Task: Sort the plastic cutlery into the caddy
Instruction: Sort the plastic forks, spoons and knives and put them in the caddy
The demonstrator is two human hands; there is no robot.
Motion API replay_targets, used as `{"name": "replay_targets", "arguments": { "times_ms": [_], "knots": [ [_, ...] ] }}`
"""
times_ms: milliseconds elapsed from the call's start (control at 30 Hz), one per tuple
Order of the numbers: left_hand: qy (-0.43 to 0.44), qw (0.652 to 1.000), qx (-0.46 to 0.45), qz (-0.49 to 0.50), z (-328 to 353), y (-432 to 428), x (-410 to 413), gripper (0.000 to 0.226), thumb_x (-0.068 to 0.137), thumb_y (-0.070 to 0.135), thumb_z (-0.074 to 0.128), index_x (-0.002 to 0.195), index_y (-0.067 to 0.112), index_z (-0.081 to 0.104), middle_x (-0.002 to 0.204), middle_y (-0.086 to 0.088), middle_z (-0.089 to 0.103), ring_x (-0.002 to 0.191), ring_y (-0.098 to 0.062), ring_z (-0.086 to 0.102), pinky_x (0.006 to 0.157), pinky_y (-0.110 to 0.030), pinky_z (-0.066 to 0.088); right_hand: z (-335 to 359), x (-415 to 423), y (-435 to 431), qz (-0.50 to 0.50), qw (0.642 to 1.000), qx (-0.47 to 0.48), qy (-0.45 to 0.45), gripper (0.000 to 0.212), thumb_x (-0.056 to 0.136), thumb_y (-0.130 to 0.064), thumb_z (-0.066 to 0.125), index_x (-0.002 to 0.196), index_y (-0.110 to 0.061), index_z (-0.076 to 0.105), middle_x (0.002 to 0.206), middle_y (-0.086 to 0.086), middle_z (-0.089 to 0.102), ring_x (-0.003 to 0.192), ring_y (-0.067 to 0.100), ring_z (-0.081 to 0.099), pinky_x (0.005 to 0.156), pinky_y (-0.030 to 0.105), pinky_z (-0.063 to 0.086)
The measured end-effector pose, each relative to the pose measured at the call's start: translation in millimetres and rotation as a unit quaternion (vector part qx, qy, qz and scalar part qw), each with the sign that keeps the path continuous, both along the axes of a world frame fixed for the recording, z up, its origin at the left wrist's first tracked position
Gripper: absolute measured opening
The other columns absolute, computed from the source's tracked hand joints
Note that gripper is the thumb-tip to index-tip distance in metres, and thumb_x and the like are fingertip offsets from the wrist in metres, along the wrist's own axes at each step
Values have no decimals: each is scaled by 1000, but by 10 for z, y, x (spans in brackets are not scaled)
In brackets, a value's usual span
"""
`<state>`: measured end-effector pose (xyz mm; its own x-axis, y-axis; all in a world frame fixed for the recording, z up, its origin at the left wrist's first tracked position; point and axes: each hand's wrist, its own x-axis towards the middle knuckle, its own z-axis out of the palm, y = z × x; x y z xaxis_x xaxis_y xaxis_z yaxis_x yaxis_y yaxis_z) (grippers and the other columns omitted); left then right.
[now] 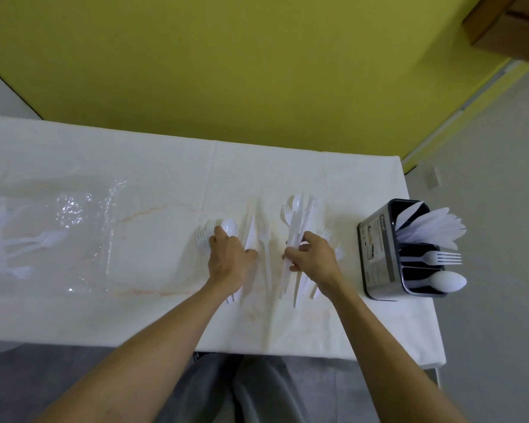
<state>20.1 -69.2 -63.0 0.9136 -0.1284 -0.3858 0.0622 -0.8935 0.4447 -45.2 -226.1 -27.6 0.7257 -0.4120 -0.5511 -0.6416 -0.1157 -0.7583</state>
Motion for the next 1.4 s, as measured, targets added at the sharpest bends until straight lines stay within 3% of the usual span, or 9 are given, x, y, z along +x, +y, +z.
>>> {"name": "replay_targets", "arguments": {
  "times_ms": [133,300,433,667,800,967,1067,1267,1400],
  "knots": [
    [-37,991,-120,43,105,55,0,22,81,23,64,70,5,64,101,-5,43,94,-21,52,75,-24,39,228,-101,-131,-9,995,74,-58,13,83,-1,69,96,0,71,91,13,75,89,22,72,68,22,58],
    [-34,966,-251,42,451,-55,79,19,87,22,65,85,6,54,78,-4,61,67,-17,54,52,-13,38,645,-242,-366,-27,987,59,-149,10,85,-9,73,91,-2,75,87,11,75,82,19,72,72,26,59],
    [-16,945,-328,9,803,-478,114,21,84,30,70,91,12,62,83,12,64,72,-13,63,62,-16,44,990,-408,-868,-163,968,3,-192,22,84,-13,75,95,5,69,80,13,70,67,16,62,63,25,52],
    [127,824,-551,35,1247,-1423,-163,14,87,14,68,89,4,58,90,-9,75,86,-18,67,84,-32,57,1072,-690,-1602,-362,907,-179,-117,19,78,-27,80,72,-16,66,67,0,71,60,15,70,72,38,60],
    [106,849,-517,-7,1117,-1822,-359,18,80,29,73,86,15,65,85,1,76,87,-16,72,89,-40,55,950,-681,-1564,-260,925,-270,-57,24,79,-32,79,76,-10,70,71,3,70,72,22,69,66,32,56],
    [-23,924,-362,-116,1000,-2068,-473,16,86,25,68,84,11,62,79,4,68,77,-13,62,64,-16,43,1010,-685,-1598,-170,940,-297,-3,31,81,-27,76,63,-9,57,60,3,57,64,23,58,54,27,39],
    [-12,924,-336,-184,950,-2108,-487,14,84,16,70,97,10,66,92,-2,71,84,-15,66,77,-23,52,1037,-703,-1649,-122,947,-297,-6,29,79,-25,75,65,-6,59,60,4,60,60,19,57,47,26,38],
    [-34,912,-350,-210,887,-1937,-502,26,89,-1,59,111,10,67,103,0,68,81,-4,64,76,-6,49,978,-804,-1546,-178,932,-296,-113,18,89,-29,59,96,-14,66,85,-3,68,78,11,57,59,4,37],
    [-43,918,-347,-188,775,-1644,-417,23,91,5,58,110,15,66,105,4,66,93,-9,62,80,-10,48,749,-775,-1452,-137,870,-452,-140,21,91,-18,58,110,-11,65,108,6,65,100,24,53,76,22,35]
  ]
}}
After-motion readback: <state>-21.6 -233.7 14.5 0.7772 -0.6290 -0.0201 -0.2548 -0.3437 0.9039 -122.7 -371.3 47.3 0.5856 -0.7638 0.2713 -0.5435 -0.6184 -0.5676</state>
